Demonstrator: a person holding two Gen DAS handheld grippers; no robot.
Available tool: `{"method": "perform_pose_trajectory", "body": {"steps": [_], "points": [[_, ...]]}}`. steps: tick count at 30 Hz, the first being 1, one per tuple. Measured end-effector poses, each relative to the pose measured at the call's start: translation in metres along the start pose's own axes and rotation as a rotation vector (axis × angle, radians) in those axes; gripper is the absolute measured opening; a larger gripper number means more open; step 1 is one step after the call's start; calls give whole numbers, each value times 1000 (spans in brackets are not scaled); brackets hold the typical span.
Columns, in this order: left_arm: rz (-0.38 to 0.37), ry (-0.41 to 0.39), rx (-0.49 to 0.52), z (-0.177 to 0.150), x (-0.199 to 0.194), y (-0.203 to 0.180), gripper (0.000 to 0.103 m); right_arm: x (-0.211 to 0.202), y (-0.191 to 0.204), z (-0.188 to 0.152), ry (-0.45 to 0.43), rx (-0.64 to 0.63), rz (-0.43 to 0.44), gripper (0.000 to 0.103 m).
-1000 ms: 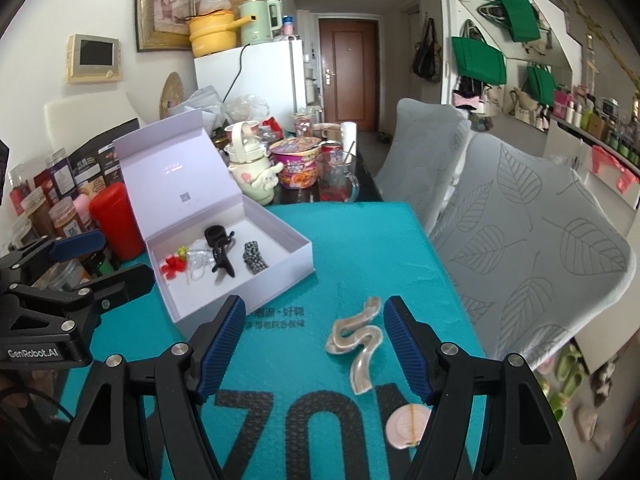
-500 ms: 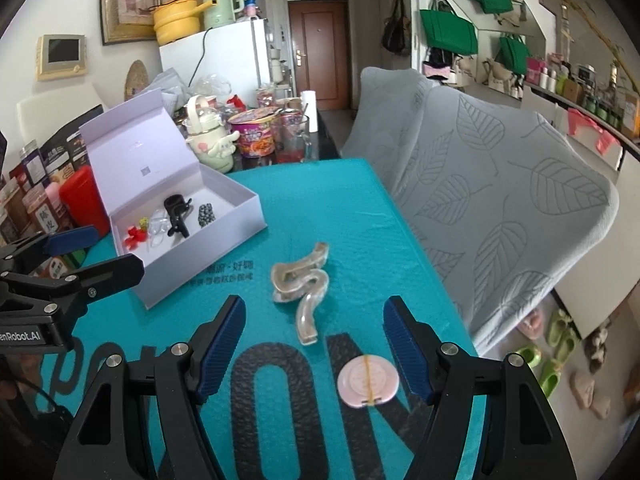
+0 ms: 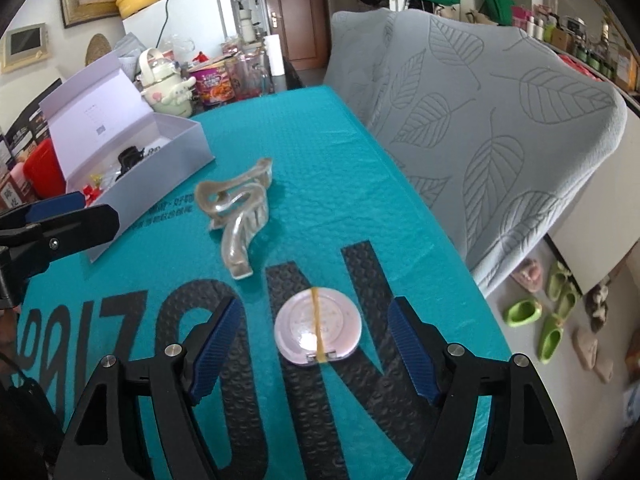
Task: Organize rigid objects
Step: 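Withdraw both tools from the box toward the clear claw clip and pink mirror, then grasp the marbled S-shaped claw clip with the left tool while the right tool grasps the pink mirror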
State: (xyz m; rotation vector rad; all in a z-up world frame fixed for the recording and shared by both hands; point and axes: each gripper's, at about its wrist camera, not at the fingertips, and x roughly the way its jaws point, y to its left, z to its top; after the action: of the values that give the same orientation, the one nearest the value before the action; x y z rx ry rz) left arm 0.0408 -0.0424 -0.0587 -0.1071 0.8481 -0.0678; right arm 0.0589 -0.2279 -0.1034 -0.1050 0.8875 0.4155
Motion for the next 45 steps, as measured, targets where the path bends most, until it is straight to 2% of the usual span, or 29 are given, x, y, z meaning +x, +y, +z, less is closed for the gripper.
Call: {"method": "perform_pose_trajectory", "body": {"steps": [3, 10, 12, 13, 18, 23, 26, 28, 30, 32, 39, 45], "points": [[-18, 18, 20, 4, 11, -8, 99, 11, -5, -5, 34, 4, -1, 77], [-1, 20, 34, 14, 30, -18, 99, 26, -6, -10, 55, -26, 8, 76], [1, 25, 37, 17, 36, -18, 99, 25, -7, -10, 43, -37, 1, 60], [-1, 30, 35, 18, 39, -18, 99, 24, -8, -9, 42, -34, 12, 56], [-16, 43, 39, 25, 57, -21, 99, 26, -15, -5, 39, -19, 32, 56], [23, 47, 71, 28, 77, -25, 99, 27, -19, -2, 40, -10, 36, 56], [3, 68, 73, 30, 91, -25, 99, 28, -19, -1, 44, -14, 37, 56], [-24, 64, 59, 31, 96, -23, 91, 28, -18, -1, 44, -16, 36, 56], [-33, 78, 50, 34, 102, -21, 69, 29, -18, -1, 42, -16, 38, 56], [-46, 94, 47, 33, 106, -20, 58, 29, -18, -1, 42, -14, 42, 56], [-25, 78, 83, 24, 94, -21, 56, 28, -16, -2, 31, -32, 30, 56], [11, 60, 74, 1, 64, -11, 56, 23, -13, -7, 25, -26, 45, 56]]}}
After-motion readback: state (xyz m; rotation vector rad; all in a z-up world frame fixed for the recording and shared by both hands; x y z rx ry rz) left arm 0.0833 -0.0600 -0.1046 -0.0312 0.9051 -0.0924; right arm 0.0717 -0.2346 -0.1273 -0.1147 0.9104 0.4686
